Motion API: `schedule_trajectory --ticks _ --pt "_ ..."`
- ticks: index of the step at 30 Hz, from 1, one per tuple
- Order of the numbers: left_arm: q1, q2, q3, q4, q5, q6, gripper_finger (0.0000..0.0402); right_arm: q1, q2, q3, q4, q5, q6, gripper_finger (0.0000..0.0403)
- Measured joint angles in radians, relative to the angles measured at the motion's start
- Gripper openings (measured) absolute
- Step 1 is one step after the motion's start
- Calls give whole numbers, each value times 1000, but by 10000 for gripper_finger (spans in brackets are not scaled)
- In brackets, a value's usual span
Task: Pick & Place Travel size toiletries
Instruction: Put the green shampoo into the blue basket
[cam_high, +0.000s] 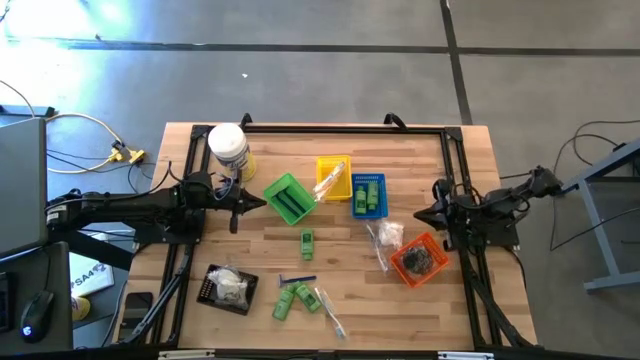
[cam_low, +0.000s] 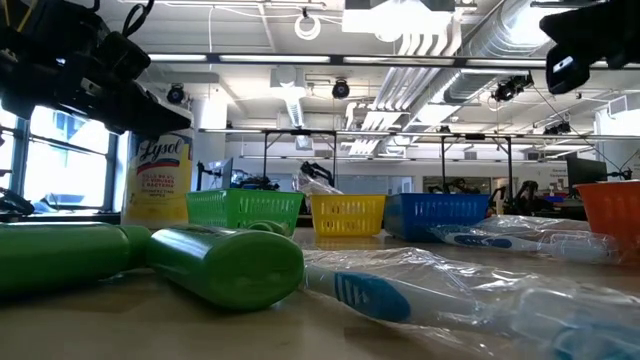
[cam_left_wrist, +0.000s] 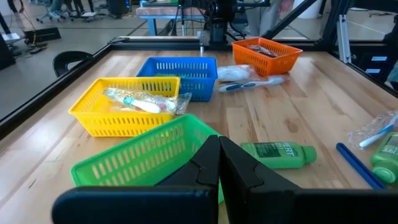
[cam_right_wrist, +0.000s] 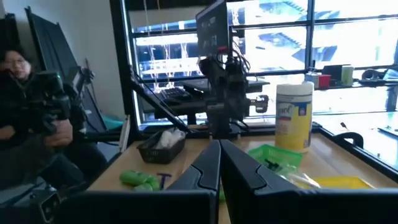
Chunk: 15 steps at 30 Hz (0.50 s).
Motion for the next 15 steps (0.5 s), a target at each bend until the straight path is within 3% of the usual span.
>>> schedule_trajectory --ticks 7,15 --pt "0 0 0 0 0 0 0 0 1 -88 100 5 -17 3" --pt "0 1 0 0 -3 0 0 0 3 -88 104 0 -16 3"
